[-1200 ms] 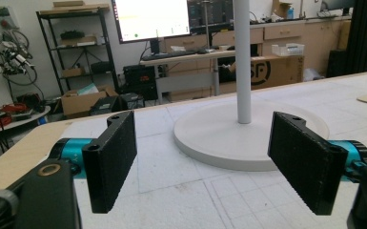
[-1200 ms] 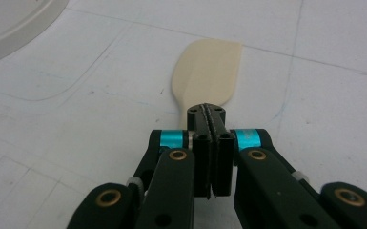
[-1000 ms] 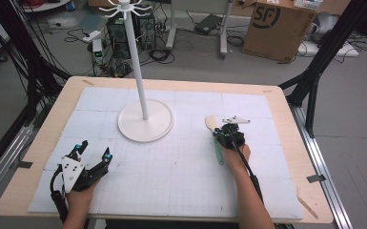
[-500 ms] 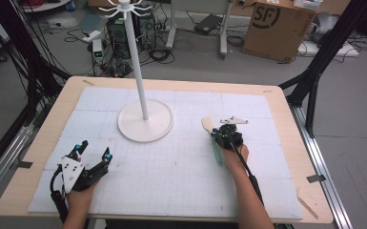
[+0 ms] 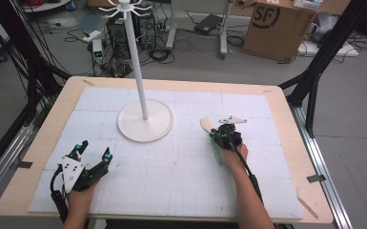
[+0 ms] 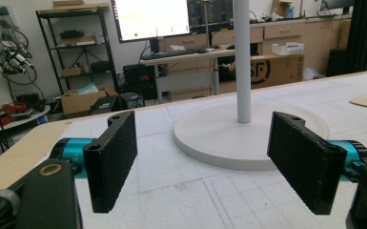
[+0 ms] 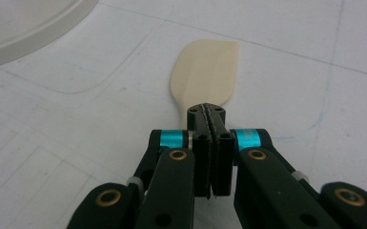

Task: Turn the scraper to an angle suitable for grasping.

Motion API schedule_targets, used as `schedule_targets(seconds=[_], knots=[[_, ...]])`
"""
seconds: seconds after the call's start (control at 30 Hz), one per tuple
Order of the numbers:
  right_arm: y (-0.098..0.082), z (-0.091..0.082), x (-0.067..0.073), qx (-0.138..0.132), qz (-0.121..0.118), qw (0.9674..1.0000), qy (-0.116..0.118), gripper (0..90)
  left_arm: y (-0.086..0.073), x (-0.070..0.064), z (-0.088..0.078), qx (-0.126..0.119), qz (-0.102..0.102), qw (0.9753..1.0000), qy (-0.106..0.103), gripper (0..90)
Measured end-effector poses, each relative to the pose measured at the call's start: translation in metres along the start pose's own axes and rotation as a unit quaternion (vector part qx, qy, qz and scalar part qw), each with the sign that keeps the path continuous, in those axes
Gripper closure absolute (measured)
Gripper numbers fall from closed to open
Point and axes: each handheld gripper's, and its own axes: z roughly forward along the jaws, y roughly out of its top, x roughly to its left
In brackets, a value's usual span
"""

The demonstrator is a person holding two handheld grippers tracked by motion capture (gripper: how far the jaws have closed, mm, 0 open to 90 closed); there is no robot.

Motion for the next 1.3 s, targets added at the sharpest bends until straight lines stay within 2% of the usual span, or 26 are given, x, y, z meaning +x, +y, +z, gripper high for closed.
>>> schedule_targets(seconds=[0.4, 0.57, 0.97, 1.17, 1.3], knots=[[0.001, -0.001, 0.013, 0.005, -0.032, 0.9985, 0.044, 90.0, 0.0, 0.0, 0.0, 0.0, -0.001, 1.0, 0.001, 26.0], [0.001, -0.002, 0.016, 0.006, -0.04, 0.9979, 0.051, 90.0, 0.0, 0.0, 0.0, 0.0, 0.0, 1.0, 0.001, 26.0], [-0.002, -0.007, 0.034, 0.014, -0.081, 0.9926, 0.089, 90.0, 0.0, 0.0, 0.0, -0.001, -0.001, 1.0, 0.001, 26.1], [-0.005, -0.01, 0.045, 0.011, -0.1, 0.9911, 0.087, 90.0, 0.0, 0.0, 0.0, -0.001, 0.001, 1.0, 0.001, 26.1], [-0.01, -0.019, 0.044, -0.008, -0.091, 0.9924, 0.082, 90.0, 0.0, 0.0, 0.0, -0.001, -0.002, 1.0, 0.001, 26.0]])
